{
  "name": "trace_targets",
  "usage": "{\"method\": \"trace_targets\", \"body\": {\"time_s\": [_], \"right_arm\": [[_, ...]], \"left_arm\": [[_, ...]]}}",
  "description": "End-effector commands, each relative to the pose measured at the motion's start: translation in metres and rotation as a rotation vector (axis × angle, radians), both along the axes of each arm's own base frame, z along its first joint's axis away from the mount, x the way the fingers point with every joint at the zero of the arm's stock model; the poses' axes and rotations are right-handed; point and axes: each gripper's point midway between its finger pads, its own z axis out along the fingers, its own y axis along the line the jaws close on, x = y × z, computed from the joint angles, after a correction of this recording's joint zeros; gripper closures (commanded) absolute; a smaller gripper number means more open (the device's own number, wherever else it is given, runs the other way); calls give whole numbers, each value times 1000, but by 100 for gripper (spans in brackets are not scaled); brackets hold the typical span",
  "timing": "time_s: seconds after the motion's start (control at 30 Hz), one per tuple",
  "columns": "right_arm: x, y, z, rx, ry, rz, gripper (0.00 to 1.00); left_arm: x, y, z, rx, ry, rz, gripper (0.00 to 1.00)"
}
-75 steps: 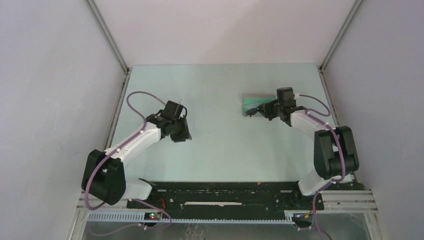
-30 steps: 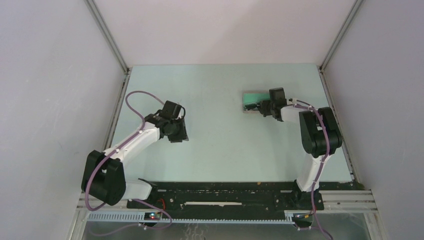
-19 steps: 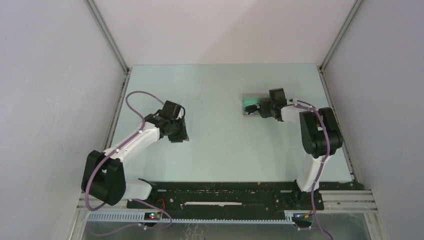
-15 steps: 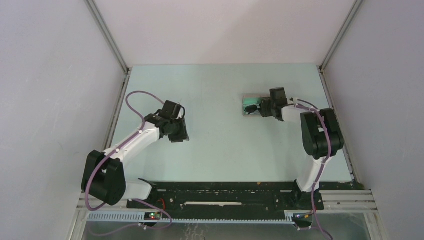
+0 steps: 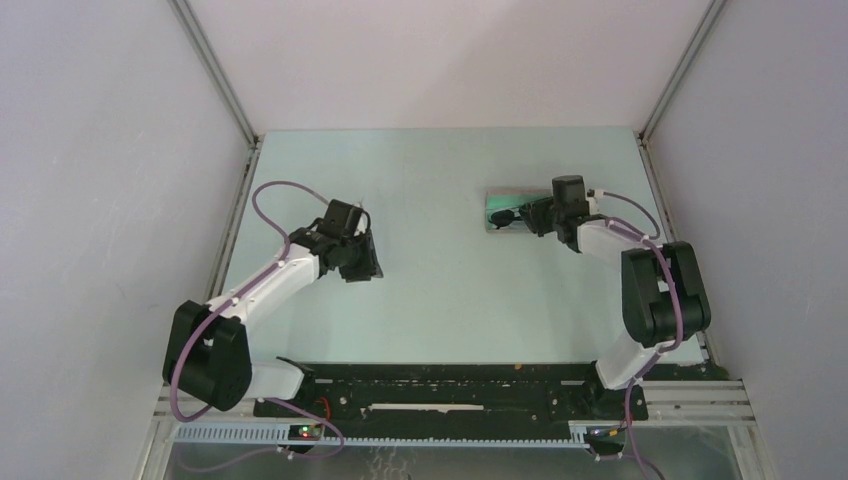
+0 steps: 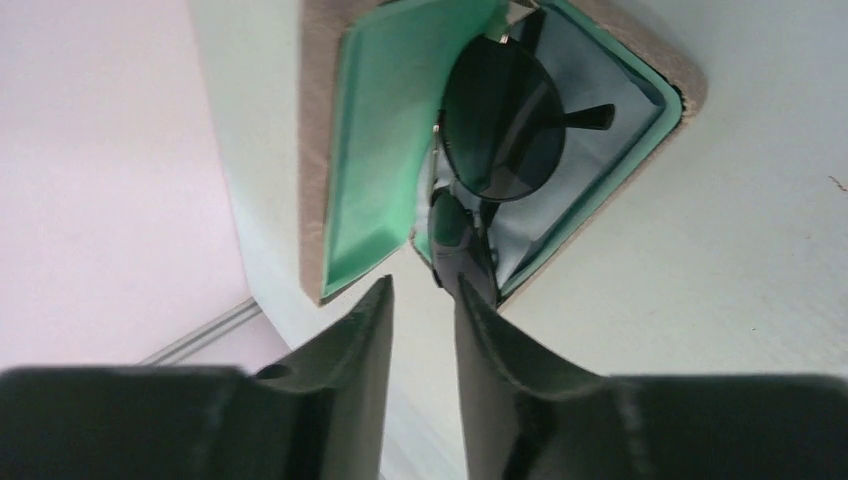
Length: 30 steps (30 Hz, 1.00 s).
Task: Organize the sunglasses
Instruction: Place the sunglasses in the sunglasses case.
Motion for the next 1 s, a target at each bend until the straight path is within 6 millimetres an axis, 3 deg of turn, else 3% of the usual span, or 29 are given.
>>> {"method": "trace_targets", "body": {"time_s": [0.0, 0.13, 0.23, 0.5, 0.97], "right_arm": [[-1, -13, 34, -98, -102, 81, 71], [-8, -23, 28, -154, -86, 161, 92], [-12, -26, 18, -196, -65, 203, 98], [6, -28, 5, -176, -47, 256, 100], [4, 14, -16, -148, -15, 368, 100]], "left_arm": [[11, -8, 14, -47, -48, -8, 62], [11, -11, 13, -61, -46, -9, 62], [12, -13, 11, -68, -39, -10, 62], [13, -14, 15, -71, -45, -9, 63], [11, -14, 13, -69, -39, -6, 63]]}}
